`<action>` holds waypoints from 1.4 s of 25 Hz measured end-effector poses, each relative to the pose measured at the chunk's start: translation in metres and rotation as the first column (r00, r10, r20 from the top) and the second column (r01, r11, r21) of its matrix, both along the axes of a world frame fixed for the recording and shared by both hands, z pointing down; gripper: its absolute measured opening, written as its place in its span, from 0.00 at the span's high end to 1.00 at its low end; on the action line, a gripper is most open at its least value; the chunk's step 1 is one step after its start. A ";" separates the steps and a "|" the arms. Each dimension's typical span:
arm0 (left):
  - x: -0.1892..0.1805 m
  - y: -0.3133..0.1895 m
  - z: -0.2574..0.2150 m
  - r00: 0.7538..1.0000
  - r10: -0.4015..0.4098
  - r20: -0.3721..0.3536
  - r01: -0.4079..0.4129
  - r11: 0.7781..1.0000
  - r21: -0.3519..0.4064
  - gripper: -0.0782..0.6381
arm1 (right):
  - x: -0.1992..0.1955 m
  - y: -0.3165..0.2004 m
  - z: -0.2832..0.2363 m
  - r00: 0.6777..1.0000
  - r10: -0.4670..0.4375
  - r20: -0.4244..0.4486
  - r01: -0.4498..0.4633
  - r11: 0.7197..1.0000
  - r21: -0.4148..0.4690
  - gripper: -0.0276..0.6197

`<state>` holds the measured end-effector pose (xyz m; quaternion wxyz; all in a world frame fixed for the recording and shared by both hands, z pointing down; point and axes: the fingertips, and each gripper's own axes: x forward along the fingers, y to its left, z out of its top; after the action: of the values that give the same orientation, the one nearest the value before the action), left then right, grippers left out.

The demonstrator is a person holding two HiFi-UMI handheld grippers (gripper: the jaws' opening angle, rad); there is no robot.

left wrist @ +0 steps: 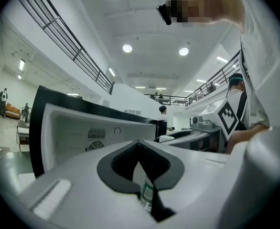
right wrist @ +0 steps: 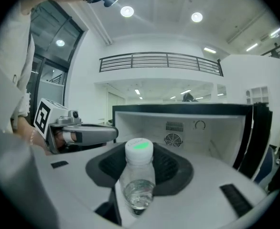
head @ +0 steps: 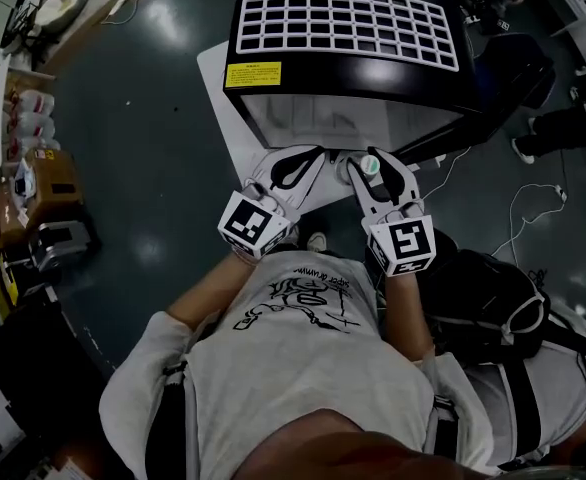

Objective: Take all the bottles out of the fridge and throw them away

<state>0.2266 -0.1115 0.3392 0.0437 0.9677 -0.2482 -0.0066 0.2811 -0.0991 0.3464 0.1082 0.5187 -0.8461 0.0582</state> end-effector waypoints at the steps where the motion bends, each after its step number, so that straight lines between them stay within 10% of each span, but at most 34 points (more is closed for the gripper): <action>1: -0.001 0.003 -0.004 1.000 -0.002 0.002 0.002 1.000 0.008 0.88 | -0.001 0.004 -0.003 1.000 -0.005 0.003 0.005 1.000 -0.001 0.71; 35: 0.003 0.066 -0.036 0.999 -0.047 -0.010 0.047 0.998 0.041 0.88 | -0.015 0.061 -0.038 0.987 -0.158 -0.006 0.158 0.987 0.005 0.71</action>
<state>0.2294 -0.0460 0.3029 0.0244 0.9623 -0.2703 -0.0171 0.2661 -0.0379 0.3084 0.1132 0.4506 -0.8843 0.0455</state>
